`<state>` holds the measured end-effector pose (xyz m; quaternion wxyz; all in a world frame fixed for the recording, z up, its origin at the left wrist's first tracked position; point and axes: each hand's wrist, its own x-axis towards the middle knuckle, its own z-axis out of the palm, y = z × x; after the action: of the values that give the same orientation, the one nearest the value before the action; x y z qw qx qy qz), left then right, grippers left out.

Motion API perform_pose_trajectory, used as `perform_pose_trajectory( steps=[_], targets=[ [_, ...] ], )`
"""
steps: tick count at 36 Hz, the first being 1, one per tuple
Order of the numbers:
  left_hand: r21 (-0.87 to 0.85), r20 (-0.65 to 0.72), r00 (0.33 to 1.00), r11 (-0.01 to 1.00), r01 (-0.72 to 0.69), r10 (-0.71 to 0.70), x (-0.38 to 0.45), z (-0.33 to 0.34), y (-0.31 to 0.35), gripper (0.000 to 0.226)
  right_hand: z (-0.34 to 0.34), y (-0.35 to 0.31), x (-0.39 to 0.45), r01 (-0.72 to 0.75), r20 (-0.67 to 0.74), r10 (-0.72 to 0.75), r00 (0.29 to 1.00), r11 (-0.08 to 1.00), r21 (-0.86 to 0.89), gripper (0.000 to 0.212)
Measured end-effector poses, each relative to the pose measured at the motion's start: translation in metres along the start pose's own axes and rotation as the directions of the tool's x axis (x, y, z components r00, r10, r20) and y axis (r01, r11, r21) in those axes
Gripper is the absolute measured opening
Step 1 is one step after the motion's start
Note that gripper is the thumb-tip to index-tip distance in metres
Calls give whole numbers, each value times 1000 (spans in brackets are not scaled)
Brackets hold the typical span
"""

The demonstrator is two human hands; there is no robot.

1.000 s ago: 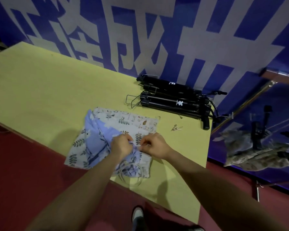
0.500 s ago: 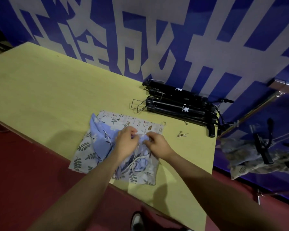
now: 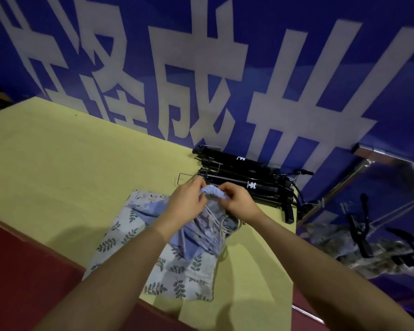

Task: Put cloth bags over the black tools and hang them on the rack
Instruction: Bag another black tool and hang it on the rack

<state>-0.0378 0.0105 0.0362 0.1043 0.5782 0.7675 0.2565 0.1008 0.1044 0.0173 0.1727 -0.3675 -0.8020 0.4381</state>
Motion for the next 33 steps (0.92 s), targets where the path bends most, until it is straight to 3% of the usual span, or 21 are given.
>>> perform_pose_trajectory(
  steps=[5, 8, 11, 18, 22, 27, 33],
  targets=[
    [-106, -89, 996, 994, 15, -24, 9, -13, 5, 11, -12, 9, 5, -41, -76, 21, 997, 958, -284, 19],
    [-80, -145, 989, 997, -4, -7, 12, -18, 8, 17, -18, 9, 6, -41, -115, 22, 993, 985, -166, 13],
    [75, -145, 989, 997, 22, -11, 15, -24, 11, 27, -23, 2, 7, -14, -114, 16, 993, 1000, 19, 8],
    [353, 105, 985, 921, -162, 133, 21, -22, 21, 42, -21, -12, 15, 102, -35, -102, 994, 995, -21, 12],
    [377, 205, 970, 903, -204, 133, 22, -20, 32, 41, -20, -13, 17, 110, -78, -114, 990, 993, -49, 22],
    [402, 357, 905, 837, -372, 231, 22, -14, 27, 35, -24, 2, 15, 4, -94, -36, 995, 948, -317, 34],
    [382, 328, 941, 901, -208, 79, 31, 2, 22, 41, -20, 18, 9, -19, -146, -30, 989, 948, -319, 35]
  ],
)
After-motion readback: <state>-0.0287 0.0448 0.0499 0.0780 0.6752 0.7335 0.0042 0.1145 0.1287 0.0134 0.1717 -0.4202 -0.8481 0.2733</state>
